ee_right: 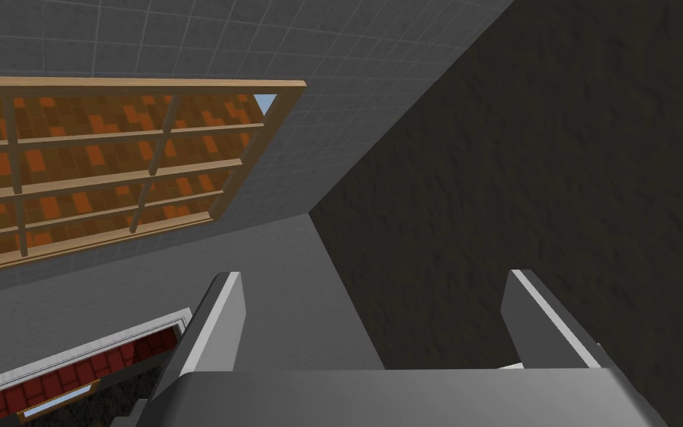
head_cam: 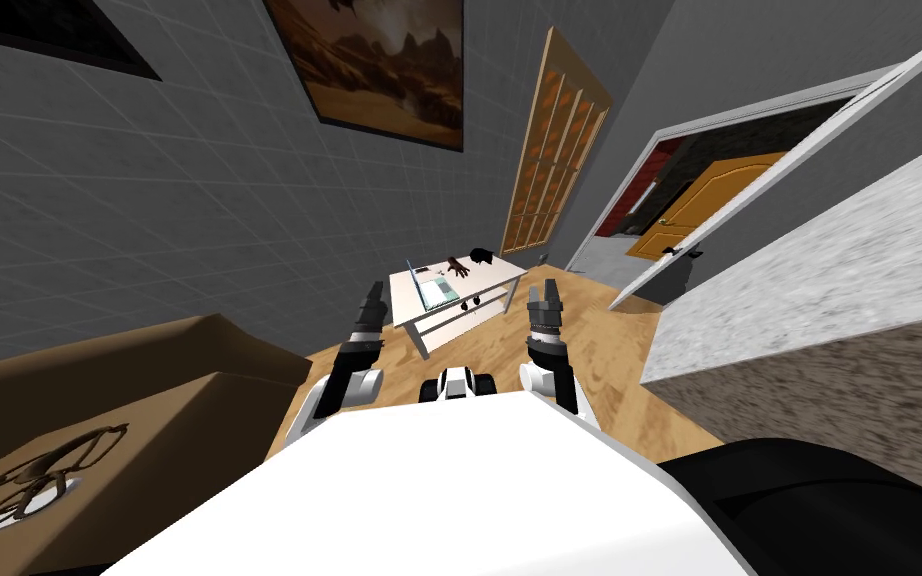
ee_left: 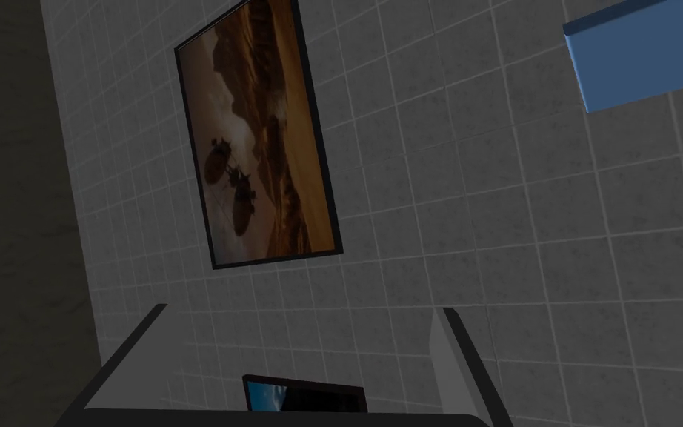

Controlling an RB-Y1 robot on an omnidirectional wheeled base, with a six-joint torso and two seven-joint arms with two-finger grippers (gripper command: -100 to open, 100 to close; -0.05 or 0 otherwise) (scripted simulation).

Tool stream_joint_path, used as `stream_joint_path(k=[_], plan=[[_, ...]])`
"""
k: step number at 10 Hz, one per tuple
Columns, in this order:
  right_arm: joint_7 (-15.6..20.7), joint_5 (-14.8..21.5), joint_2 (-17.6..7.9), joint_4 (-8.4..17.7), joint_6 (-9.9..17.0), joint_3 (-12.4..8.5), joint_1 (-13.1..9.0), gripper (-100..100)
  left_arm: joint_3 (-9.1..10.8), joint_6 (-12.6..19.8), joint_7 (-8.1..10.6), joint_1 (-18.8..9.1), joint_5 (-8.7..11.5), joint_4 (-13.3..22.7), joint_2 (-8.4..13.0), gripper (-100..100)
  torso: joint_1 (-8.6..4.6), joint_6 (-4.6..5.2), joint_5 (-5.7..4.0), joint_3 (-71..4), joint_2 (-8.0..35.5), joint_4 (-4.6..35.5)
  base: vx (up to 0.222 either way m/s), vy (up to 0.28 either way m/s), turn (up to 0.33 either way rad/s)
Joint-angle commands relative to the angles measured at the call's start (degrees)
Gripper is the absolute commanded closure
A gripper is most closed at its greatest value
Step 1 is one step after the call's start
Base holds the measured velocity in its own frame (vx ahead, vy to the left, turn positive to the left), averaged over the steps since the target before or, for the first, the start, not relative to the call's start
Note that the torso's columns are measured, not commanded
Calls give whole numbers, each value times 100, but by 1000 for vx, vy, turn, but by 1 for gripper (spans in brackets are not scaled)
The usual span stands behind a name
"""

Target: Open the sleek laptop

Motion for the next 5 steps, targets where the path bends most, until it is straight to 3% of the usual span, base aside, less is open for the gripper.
stream_joint_path(k=[1,5], plan=[[0,0,0,0,0,0,0,0,4,317,-68,-72,-98,144,-4,-100,1,0,0,-3,-3,-1,68,-20,-40],[0,0,0,0,0,0,0,0,-3,745,-165,-157,-240,329,187,-100,3,0,0,-2,-1,-1,73,-22,-41]])
